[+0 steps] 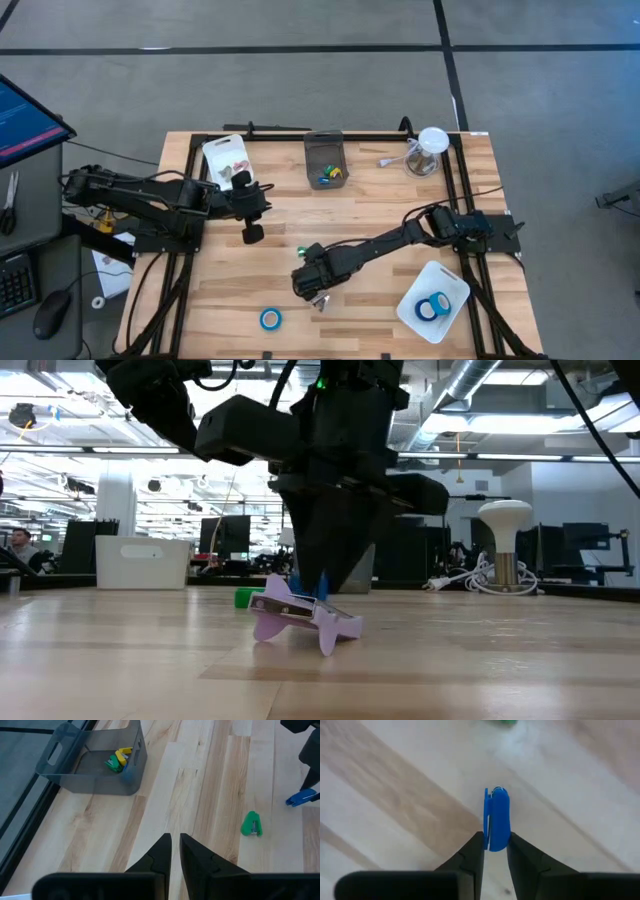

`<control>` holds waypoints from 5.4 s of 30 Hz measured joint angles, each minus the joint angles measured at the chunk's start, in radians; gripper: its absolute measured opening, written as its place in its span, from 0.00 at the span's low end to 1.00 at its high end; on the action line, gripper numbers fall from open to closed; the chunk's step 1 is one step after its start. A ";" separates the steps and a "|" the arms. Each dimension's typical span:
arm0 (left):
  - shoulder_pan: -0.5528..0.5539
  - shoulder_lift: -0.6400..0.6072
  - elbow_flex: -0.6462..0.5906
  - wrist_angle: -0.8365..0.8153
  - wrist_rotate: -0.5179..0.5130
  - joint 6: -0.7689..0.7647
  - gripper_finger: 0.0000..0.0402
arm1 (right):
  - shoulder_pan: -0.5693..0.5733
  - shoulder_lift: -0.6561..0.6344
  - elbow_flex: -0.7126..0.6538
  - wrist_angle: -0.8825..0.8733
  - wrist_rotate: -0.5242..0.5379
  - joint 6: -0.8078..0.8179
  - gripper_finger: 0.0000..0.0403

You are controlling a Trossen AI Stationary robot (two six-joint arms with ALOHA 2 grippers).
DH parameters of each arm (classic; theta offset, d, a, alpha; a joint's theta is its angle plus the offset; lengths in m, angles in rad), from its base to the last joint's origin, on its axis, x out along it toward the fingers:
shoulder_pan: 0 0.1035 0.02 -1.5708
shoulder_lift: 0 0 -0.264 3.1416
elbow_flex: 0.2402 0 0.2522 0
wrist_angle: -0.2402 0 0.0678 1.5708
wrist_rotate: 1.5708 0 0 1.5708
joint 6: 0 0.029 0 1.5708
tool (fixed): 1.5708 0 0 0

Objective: Pick and place Stapler, Stapler remover, tape
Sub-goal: Put the blue stapler into the black bin, then put the green stapler into the black bin

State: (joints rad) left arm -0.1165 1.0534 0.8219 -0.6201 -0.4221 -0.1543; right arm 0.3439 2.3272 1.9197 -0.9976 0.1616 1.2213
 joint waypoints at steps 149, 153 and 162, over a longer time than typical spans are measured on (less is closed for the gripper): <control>0.000 0.000 0.000 -0.053 0.000 0.019 0.08 | -0.371 -0.191 0.232 -0.216 -0.161 -1.153 0.42; 0.000 0.000 0.000 -0.053 0.000 0.019 0.08 | -0.305 -0.174 0.231 -0.158 -0.162 -1.153 0.41; 0.000 0.000 0.000 -0.056 0.000 0.019 0.08 | -0.246 -0.129 0.187 -0.004 -0.161 -1.114 0.42</control>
State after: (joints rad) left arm -0.1163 1.0537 0.8222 -0.6765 -0.4221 -0.1352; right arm 0.0980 2.1978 2.1066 -1.0014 0.0006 0.1074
